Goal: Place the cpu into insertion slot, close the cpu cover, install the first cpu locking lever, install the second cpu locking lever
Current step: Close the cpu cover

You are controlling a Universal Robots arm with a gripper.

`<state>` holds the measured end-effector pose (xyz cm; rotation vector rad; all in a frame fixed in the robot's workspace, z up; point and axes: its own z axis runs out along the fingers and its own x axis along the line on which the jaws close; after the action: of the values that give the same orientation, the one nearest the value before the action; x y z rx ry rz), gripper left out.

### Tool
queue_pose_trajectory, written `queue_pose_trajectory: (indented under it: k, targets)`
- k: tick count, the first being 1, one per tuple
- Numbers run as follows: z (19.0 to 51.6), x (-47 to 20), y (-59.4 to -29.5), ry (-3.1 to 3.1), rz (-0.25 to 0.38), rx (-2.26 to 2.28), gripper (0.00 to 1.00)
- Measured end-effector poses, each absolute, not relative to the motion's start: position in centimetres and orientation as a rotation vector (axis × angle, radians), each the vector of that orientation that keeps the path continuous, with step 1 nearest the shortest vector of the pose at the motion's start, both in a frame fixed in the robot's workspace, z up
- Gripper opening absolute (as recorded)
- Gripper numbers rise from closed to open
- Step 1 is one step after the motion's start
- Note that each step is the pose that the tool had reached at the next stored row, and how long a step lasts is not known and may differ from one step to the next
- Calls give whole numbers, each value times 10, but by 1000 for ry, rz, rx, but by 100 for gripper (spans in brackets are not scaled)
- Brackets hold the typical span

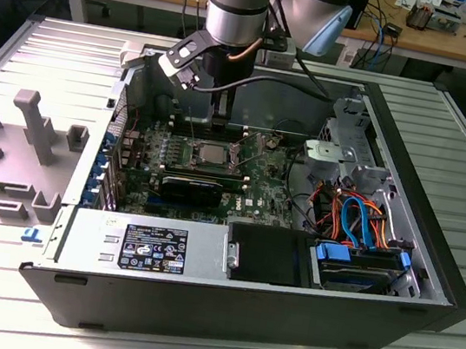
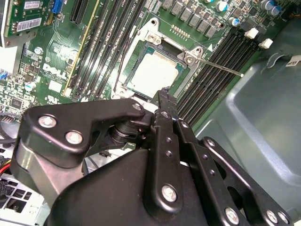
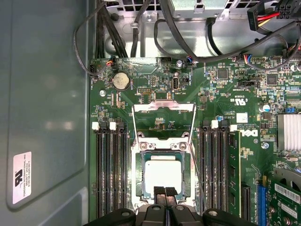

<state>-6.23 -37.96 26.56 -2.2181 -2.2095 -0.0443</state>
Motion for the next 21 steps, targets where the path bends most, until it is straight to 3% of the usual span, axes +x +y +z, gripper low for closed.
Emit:
queue_pose_trajectory:
  k: [21]
  targets:
    - [266,-57,-380,-2209,-44,-2218,11]
